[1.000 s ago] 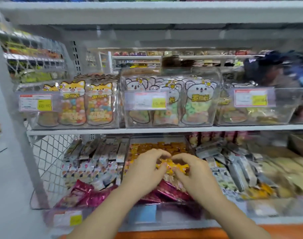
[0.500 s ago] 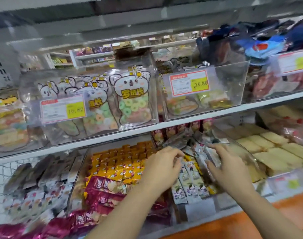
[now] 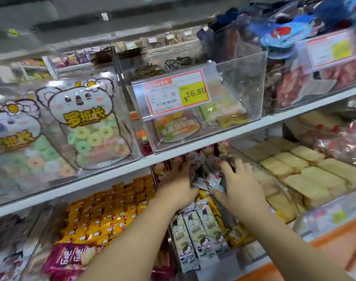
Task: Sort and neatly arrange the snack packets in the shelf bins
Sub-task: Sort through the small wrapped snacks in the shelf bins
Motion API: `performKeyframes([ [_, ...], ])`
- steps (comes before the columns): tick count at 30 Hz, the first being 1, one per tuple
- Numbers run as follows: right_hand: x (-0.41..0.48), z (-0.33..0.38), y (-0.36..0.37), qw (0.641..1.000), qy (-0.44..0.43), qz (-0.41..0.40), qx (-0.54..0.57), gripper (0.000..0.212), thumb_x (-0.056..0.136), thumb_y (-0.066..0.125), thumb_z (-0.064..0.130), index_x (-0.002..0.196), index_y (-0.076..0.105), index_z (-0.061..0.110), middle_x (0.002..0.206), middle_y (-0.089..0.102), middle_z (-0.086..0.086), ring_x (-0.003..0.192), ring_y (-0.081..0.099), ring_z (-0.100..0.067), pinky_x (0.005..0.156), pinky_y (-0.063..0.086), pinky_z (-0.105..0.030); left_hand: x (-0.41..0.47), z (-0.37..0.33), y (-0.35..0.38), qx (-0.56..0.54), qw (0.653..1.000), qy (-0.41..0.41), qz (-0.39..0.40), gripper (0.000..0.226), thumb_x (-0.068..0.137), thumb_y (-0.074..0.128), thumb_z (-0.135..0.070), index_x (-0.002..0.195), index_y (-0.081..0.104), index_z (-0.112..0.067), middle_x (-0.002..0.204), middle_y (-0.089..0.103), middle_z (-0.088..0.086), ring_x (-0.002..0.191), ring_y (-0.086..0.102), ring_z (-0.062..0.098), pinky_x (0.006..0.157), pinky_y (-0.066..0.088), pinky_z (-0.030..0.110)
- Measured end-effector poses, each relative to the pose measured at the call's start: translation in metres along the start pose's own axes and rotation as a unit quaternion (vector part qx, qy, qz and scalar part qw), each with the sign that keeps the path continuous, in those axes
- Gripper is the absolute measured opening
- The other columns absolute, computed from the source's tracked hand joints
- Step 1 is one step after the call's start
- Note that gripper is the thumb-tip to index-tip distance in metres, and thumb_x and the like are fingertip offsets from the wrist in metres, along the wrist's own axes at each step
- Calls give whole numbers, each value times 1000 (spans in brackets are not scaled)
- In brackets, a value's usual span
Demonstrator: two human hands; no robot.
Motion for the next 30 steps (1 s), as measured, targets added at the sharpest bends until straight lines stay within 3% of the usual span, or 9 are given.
performKeyframes([
  [3,0,-1,3,1000,8,-17,1,61,85,57,50,132,27,24,133,30,-7,125,33,-28,94,42,-41,1,-2,0,30,999,-35,-5,88,83,57,-37,148,-2,-39,155,5,2,129,38,38,92,43,39],
  [9,-4,3,7,1000,0,-22,-2,51,89,52,49,130,30,28,133,27,-4,115,49,-25,95,39,-42,-5,-2,-2,2,996,-73,58,83,77,67,-28,144,19,-18,151,-1,1,116,49,35,87,51,41],
  [15,-3,5,9,1000,-13,2,-16,54,87,56,49,133,37,31,142,26,-5,123,45,-25,97,37,-41,-12,-2,-6,3,994,-50,101,92,73,73,-32,143,14,-23,138,25,12,103,55,31,80,52,36],
  [19,-2,4,4,1000,-16,-8,7,50,87,58,43,133,41,33,141,29,-3,118,48,-23,88,43,-31,-14,-4,-5,-5,994,-42,103,94,74,70,-29,144,8,-31,123,43,12,94,57,30,72,52,35],
  [23,-2,3,3,999,-15,-20,43,44,87,61,35,129,48,31,140,29,-2,121,45,-20,80,45,-26,-14,-3,-1,-18,993,-49,103,102,75,70,-23,145,-2,-44,133,39,15,96,59,34,54,46,28],
  [26,0,0,-1,999,-6,-24,46,38,89,59,30,127,51,30,140,29,-3,113,51,-20,63,39,-21,-15,-8,-4,-15,992,-41,115,105,79,67,-16,144,-9,-49,150,18,18,83,61,28,46,41,23],
  [28,-1,1,0,999,-6,-14,35,43,89,59,36,130,47,31,141,28,-3,114,50,-21,66,41,-22,-18,-14,-8,-12,993,-32,111,103,81,65,-15,142,-10,-53,154,5,15,76,60,25,45,41,23],
  [30,-2,4,4,1000,-18,3,6,56,86,60,44,136,38,34,146,23,-4,122,46,-23,79,47,-28,-20,-14,-11,-25,995,-25,95,104,81,64,-13,139,-8,-59,155,3,12,74,59,24,43,42,22],
])
Point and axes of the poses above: each hand's wrist, its own x-axis towards the middle knuckle, its own y-axis out of the palm, z = x × y, the point moved 6 cm from there along x, towards the middle knuckle
